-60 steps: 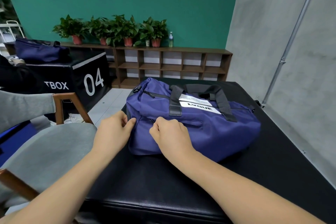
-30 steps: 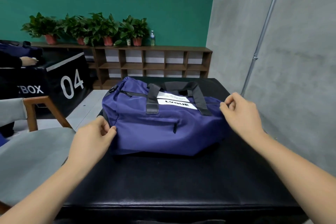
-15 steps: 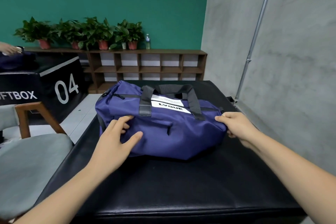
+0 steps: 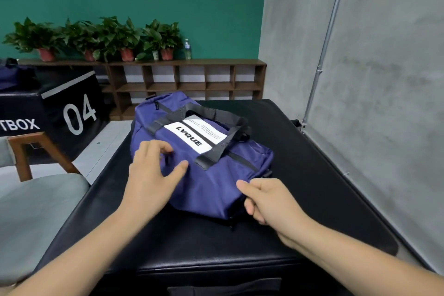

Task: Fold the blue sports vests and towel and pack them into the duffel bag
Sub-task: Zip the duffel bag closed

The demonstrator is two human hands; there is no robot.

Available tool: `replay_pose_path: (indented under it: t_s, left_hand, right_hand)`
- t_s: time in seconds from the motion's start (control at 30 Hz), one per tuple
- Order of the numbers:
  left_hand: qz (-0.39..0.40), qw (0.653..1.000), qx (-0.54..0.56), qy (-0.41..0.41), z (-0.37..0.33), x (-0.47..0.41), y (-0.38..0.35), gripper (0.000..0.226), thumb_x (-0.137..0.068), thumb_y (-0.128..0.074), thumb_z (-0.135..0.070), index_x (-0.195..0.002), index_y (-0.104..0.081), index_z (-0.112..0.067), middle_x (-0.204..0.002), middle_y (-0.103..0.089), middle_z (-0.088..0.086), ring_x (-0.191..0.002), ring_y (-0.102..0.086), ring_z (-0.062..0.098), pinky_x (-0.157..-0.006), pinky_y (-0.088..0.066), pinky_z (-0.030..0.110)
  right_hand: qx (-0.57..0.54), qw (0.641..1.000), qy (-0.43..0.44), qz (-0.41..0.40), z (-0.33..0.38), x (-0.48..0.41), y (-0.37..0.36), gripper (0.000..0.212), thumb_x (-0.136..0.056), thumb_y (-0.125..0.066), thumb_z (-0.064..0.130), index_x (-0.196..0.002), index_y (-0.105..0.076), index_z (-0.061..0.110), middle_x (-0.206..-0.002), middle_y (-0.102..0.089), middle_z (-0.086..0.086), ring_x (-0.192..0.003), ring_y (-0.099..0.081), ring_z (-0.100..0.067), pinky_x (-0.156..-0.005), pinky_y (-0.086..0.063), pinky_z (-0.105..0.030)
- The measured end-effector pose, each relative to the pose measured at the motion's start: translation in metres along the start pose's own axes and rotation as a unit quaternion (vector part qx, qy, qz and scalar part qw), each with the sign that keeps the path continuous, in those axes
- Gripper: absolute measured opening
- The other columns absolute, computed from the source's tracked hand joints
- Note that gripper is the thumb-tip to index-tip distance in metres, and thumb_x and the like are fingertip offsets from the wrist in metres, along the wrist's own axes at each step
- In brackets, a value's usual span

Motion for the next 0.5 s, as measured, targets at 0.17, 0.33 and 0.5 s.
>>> replay_pose_path:
  t_s: [0.17,0.33,0.5]
  left_hand:
    - [0.063,0.987,-0.049,-0.141,-0.062,0.038,-0.011,0.028,-0.086,-0.081,-0.046,-0.104,-0.062,-0.037,-0.108,-0.048,-0.021,-0.102,-0.051,0.011,-0.092,-0.043,0.039]
    - [0.101,0.966,-0.103,-0.215,-0.093,0.048,-0.019,0.028,-0.087,-0.072,-0.058,-0.104,-0.063,-0.037,-0.105,-0.047,-0.020,-0.102,-0.048,0.009,-0.086,-0.036,0.033]
    - [0.134,0.928,-0.221,-0.267,-0.093,0.046,-0.025,0.038,-0.080,-0.071,-0.063,-0.098,-0.058,-0.032,-0.095,-0.047,-0.015,-0.086,-0.047,0.014,-0.077,-0.041,0.035]
  right_hand:
    - [0.037,0.998,0.032,0.033,0.013,0.021,-0.040,0.049,-0.108,-0.058,0.032,-0.064,-0.056,0.010,-0.056,-0.063,-0.006,-0.044,-0.045,-0.013,-0.052,-0.037,-0.026]
    - [0.043,0.994,0.044,0.090,0.016,0.040,-0.065,0.045,-0.109,-0.048,0.020,-0.065,-0.059,0.017,-0.053,-0.059,0.000,-0.048,-0.047,-0.005,-0.057,-0.036,-0.025]
    - [0.107,0.984,0.062,0.132,-0.002,0.057,-0.068,0.021,-0.106,-0.055,0.023,-0.097,-0.074,0.022,-0.062,-0.067,0.000,-0.053,-0.052,-0.007,-0.059,-0.044,-0.026]
Point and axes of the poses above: each hand's wrist, its own x-axis away from the middle knuckle, its own y-axis out of the back of the hand, z = x × y, the point moved 8 cm from there along -x, towards the middle knuckle
